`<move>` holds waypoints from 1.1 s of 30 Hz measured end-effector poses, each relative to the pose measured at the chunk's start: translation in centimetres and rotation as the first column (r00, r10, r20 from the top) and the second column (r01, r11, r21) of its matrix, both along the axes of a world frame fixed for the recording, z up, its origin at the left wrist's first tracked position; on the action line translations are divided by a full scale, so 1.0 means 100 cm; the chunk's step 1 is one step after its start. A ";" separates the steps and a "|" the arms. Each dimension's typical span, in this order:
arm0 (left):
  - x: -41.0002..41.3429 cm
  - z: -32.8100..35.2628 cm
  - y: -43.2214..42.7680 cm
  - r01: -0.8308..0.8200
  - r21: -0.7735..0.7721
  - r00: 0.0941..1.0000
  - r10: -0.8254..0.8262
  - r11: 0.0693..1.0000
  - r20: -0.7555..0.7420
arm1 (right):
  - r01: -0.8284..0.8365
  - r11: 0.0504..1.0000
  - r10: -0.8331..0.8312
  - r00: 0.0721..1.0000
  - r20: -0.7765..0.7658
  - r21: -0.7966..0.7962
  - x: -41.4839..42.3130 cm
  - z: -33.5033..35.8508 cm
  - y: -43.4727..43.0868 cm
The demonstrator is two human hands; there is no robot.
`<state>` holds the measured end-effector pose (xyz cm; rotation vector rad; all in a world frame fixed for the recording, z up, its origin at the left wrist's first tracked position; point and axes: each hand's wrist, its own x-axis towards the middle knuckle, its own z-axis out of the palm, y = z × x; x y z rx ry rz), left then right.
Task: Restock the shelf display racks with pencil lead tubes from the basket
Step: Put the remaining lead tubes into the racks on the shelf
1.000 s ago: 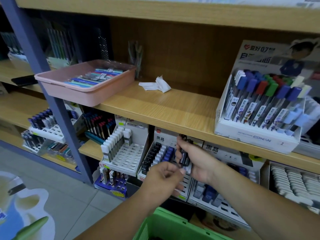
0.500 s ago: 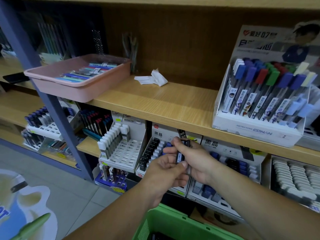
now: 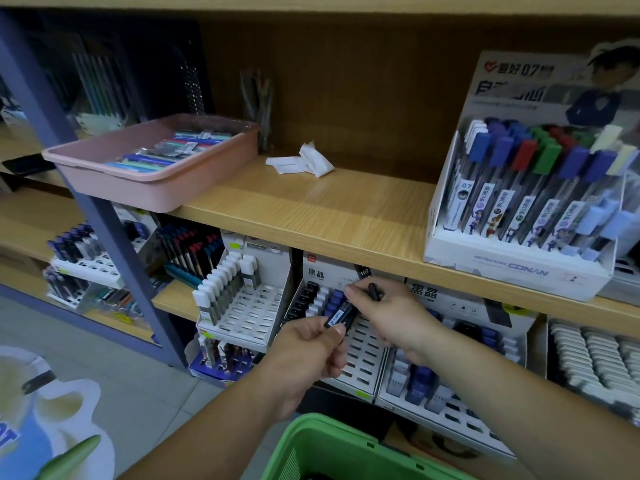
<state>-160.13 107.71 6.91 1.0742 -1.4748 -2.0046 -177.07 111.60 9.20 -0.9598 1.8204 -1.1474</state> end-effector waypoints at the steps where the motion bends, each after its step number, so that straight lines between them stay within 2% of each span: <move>1: 0.003 0.001 0.000 0.011 0.048 1.000 -0.010 0.999 -0.013 | -0.018 1.000 0.018 0.999 0.044 0.009 -0.001 0.001 0.001; 3: 0.008 0.002 0.000 0.016 0.136 0.999 -0.011 0.991 -0.035 | -0.073 0.997 0.069 0.989 0.129 0.022 -0.004 0.003 0.004; 5: 0.011 0.004 0.001 0.008 0.184 0.999 0.000 0.983 -0.042 | -0.117 0.992 0.110 0.987 0.113 0.053 -0.007 0.003 0.007; 12: 0.014 0.001 0.006 0.013 0.059 0.999 -0.015 0.998 0.034 | -0.167 0.980 0.165 0.986 0.031 0.109 -0.007 0.004 0.012; 15: 0.017 0.001 0.005 0.007 0.018 0.995 -0.008 1.000 0.098 | -0.105 0.988 0.108 0.994 -0.015 0.112 -0.008 0.007 0.013; 19: 0.021 -0.002 0.003 -0.012 -0.024 0.979 0.016 1.000 0.204 | 0.076 0.992 -0.053 0.975 -0.218 0.099 -0.020 0.009 0.012; 24: 0.018 0.001 0.006 -0.011 -0.005 0.982 0.012 1.000 0.190 | 0.141 0.987 -0.082 0.858 -0.506 0.080 -0.034 0.000 0.012; 27: 0.014 0.000 0.008 0.006 0.000 0.974 -0.006 1.000 0.228 | 0.189 0.974 -0.081 0.807 -0.585 0.127 -0.031 -0.001 0.007; 30: 0.014 -0.002 0.005 0.014 0.008 0.962 -0.016 1.000 0.274 | 0.203 0.968 -0.078 0.799 -0.596 0.145 -0.028 -0.001 -0.001; 33: 0.016 -0.006 0.000 0.022 0.018 0.959 -0.026 1.000 0.282 | 0.224 0.963 -0.061 0.727 -0.684 0.152 -0.025 0.000 -0.005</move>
